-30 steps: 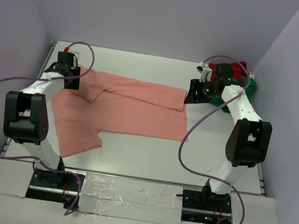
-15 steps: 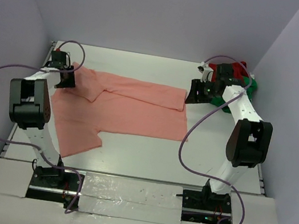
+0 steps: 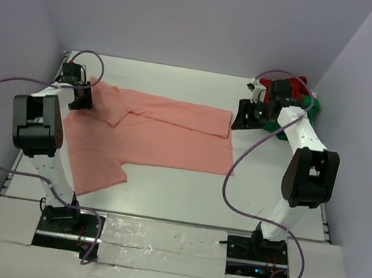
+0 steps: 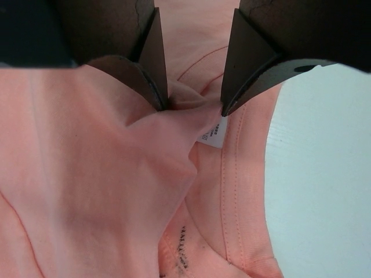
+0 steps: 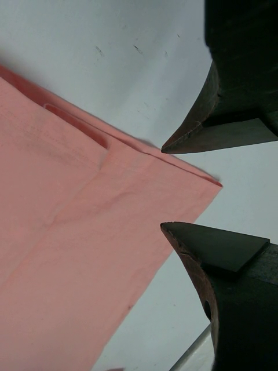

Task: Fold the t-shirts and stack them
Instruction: Fold the tshirt

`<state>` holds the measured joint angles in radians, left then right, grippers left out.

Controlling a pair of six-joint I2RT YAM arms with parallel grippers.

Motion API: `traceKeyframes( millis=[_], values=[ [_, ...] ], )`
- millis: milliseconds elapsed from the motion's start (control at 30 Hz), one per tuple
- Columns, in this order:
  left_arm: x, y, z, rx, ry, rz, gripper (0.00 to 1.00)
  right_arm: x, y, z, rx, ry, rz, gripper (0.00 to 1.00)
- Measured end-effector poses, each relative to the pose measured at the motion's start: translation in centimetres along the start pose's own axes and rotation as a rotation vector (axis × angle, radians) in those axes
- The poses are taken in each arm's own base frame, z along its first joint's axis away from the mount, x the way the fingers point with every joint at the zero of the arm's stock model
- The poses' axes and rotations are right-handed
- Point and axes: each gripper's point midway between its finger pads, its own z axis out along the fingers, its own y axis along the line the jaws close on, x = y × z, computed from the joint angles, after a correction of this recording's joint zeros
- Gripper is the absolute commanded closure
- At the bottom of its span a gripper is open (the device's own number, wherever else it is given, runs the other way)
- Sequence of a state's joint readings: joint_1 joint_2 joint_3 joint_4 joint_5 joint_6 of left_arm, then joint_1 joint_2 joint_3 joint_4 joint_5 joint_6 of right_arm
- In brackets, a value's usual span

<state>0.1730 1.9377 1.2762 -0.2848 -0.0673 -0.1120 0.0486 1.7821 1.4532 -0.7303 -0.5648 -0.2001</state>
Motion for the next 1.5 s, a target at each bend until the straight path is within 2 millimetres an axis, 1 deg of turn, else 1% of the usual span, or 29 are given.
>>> traceKeyframes(
  millis=[33,100,133,167,200,233,267,367,467,733,900,1033,1067,1100,1167,1267,1367,1433,1500],
  values=[
    [0.0,0.1,0.0,-0.002,0.001,0.000,0.51,0.0,0.0,0.0,0.000,0.000,0.000,0.42],
    [-0.1,0.2,-0.3,-0.008,-0.001,0.000,0.57,0.0,0.0,0.0,0.000,0.000,0.000,0.42],
    [-0.2,0.3,-0.5,-0.013,-0.004,0.000,0.65,0.0,0.0,0.0,0.000,0.001,0.000,0.42],
    [-0.4,0.5,-0.8,-0.019,-0.011,-0.001,0.87,0.0,0.0,0.0,0.000,0.001,0.000,0.42],
    [-0.8,0.7,-1.2,-0.025,-0.024,-0.008,0.94,0.0,0.0,0.0,0.000,0.000,0.000,0.42],
    [-1.1,0.9,-1.7,-0.032,-0.035,-0.003,0.98,0.0,0.0,0.0,0.000,0.000,0.000,0.42],
    [-1.4,1.2,-2.2,-0.036,-0.047,-0.002,1.00,0.0,0.0,0.0,0.000,0.000,0.000,0.42],
    [-2.5,1.7,-3.3,-0.049,-0.084,-0.011,1.00,0.0,0.0,0.0,-0.001,0.000,0.000,0.42],
    [-2.7,1.9,-3.6,-0.055,-0.091,-0.013,1.00,0.0,0.0,0.0,0.000,0.000,0.000,0.42],
    [-2.0,2.0,-3.5,-0.056,-0.068,-0.004,1.00,0.1,0.0,0.0,0.000,0.001,0.001,0.42],
    [-0.9,2.1,-3.3,-0.060,-0.044,0.003,1.00,0.1,0.0,0.0,0.000,0.004,0.003,0.42],
    [-0.9,2.2,-3.4,-0.062,-0.044,0.005,1.00,0.2,0.0,0.0,0.000,0.006,0.004,0.42],
    [-0.9,2.2,-3.4,-0.062,-0.043,0.005,0.82,0.2,0.0,0.0,-0.001,0.007,0.005,0.42],
    [-0.9,2.2,-3.5,-0.061,-0.041,0.012,0.70,0.2,0.0,0.0,-0.001,0.007,0.005,0.42],
    [-0.7,2.2,-3.5,-0.059,-0.034,0.013,0.54,0.3,0.0,0.0,-0.001,0.009,0.006,0.41],
    [-0.3,2.1,-3.6,-0.049,-0.017,0.016,0.50,0.3,0.0,0.0,-0.001,0.012,0.008,0.40],
    [0.3,1.5,-3.8,-0.012,0.009,0.018,0.48,0.4,-0.1,-0.1,0.006,0.016,0.009,0.39],
    [1.2,0.6,-4.5,0.043,0.045,0.027,0.48,0.6,-0.2,-0.1,0.017,0.022,0.010,0.39],
    [1.9,-0.2,-5.7,0.098,0.078,0.040,0.48,1.0,-0.5,-0.2,0.037,0.036,0.012,0.39]
  ],
)
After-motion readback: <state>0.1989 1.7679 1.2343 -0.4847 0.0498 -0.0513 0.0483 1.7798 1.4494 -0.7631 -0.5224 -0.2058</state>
